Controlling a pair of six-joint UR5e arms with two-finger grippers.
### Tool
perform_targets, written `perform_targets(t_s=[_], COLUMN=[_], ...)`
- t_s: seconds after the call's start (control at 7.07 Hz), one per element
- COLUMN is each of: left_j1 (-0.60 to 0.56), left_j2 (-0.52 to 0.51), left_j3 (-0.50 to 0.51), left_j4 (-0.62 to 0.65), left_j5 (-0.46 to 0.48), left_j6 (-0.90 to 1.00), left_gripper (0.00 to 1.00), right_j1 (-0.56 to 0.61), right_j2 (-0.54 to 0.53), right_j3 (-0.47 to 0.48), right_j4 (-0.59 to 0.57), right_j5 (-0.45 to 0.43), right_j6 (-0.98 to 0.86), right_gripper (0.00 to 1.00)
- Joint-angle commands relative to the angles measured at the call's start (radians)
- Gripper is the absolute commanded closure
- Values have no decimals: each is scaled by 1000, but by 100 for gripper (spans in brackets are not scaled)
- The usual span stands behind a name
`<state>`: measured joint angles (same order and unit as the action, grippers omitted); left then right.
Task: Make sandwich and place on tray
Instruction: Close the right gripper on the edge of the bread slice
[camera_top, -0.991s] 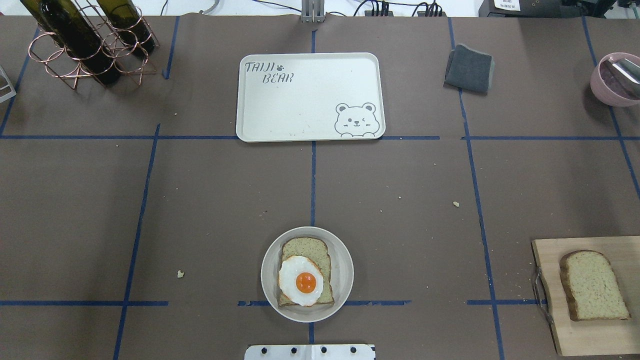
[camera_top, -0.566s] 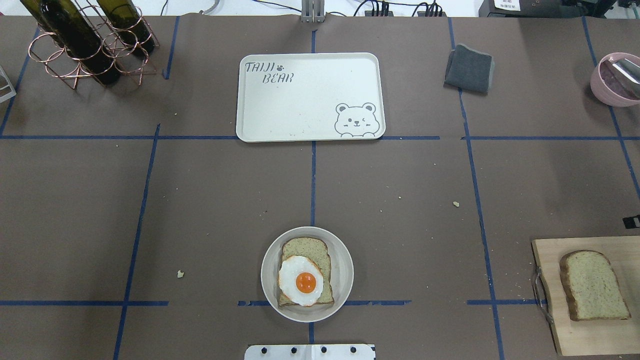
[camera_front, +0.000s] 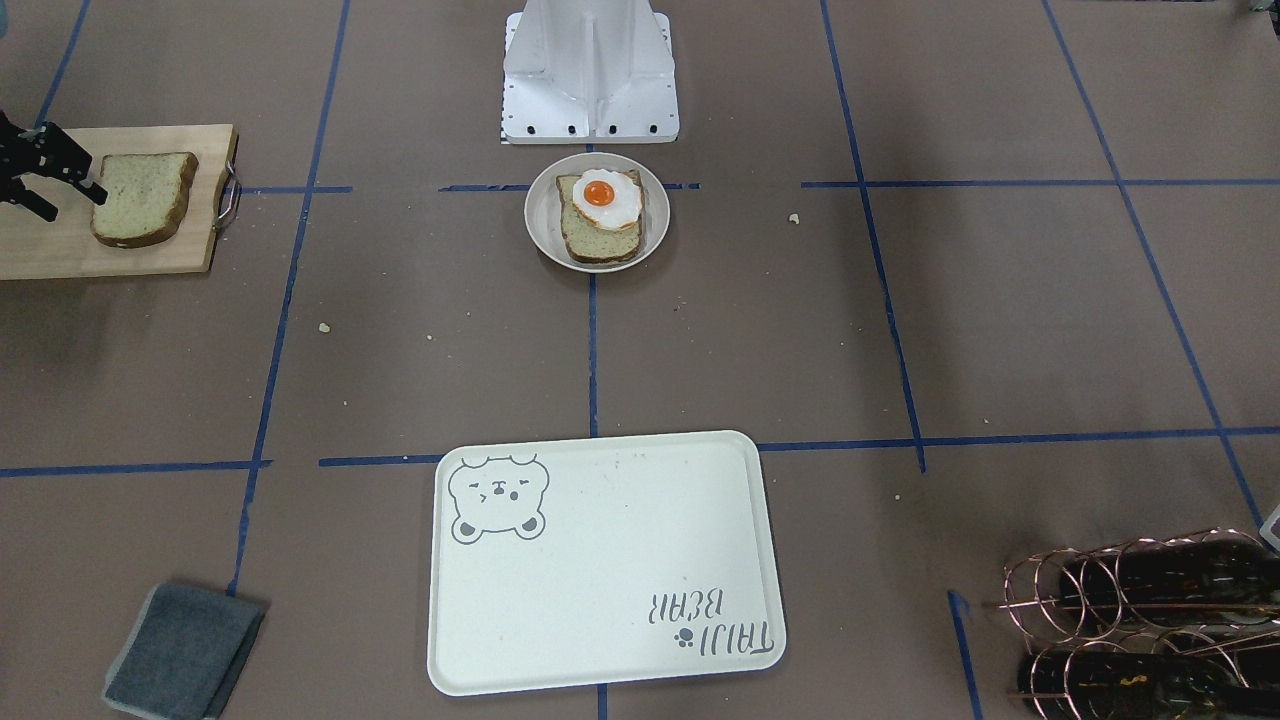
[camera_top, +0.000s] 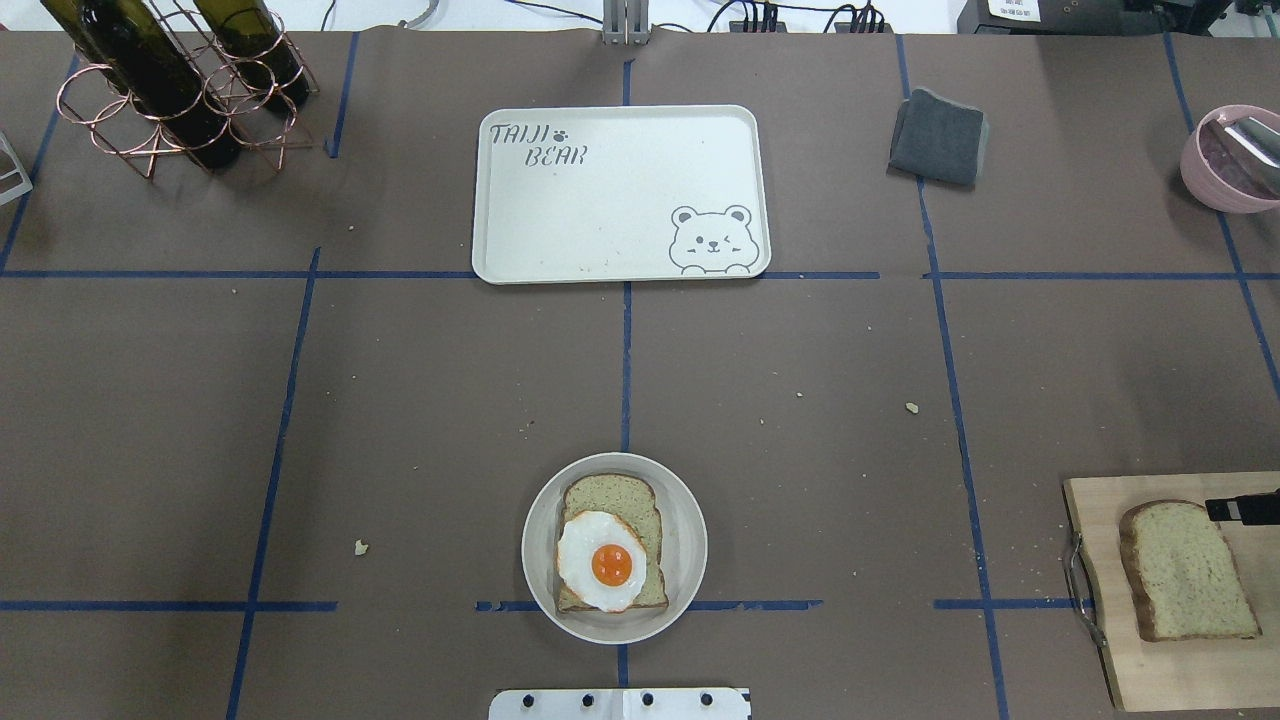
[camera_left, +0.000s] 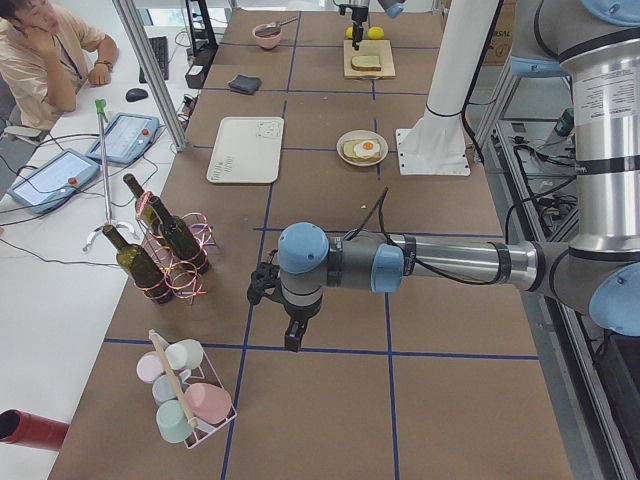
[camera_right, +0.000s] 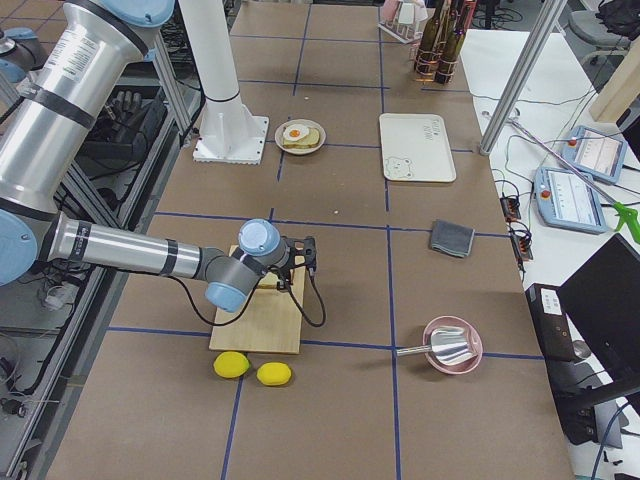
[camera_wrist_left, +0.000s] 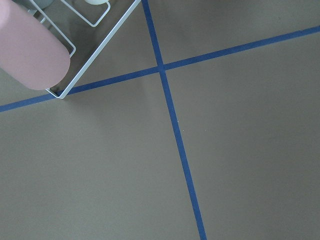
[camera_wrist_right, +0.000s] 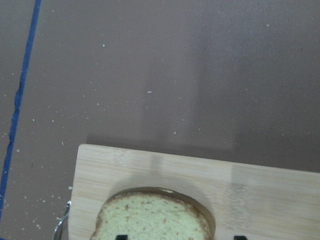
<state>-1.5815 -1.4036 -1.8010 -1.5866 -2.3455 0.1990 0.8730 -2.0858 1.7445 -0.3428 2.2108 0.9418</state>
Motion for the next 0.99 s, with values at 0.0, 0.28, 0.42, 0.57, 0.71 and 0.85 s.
perform_targets(t_s=[0.0, 0.28, 0.42, 0.57, 0.71, 0.85], left_j1=[0, 0, 0, 0, 0, 0], left_j2=[0, 0, 0, 0, 0, 0], left_j3=[0, 0, 0, 0, -1, -3], left_j4=[-1, -1, -1, -1, -1, -1], left_j5=[0, 0, 0, 0, 0, 0], left_j6=[-1, -1, -1, 0, 0, 0], left_gripper=[0, 0, 0, 0, 0, 0], right_j1=[-66, -106, -118, -123, -126, -131], right_j2=[-19, -19, -17, -16, -13, -8], right_j3=[-14, -19, -23, -33, -39, -51], right_j4=[2, 2, 2, 2, 2, 2], right_j5=[-39, -49, -52, -54, -54, -60], right_j6=[2, 2, 2, 2, 2, 2], right_gripper=[35, 36, 38, 42, 51, 53])
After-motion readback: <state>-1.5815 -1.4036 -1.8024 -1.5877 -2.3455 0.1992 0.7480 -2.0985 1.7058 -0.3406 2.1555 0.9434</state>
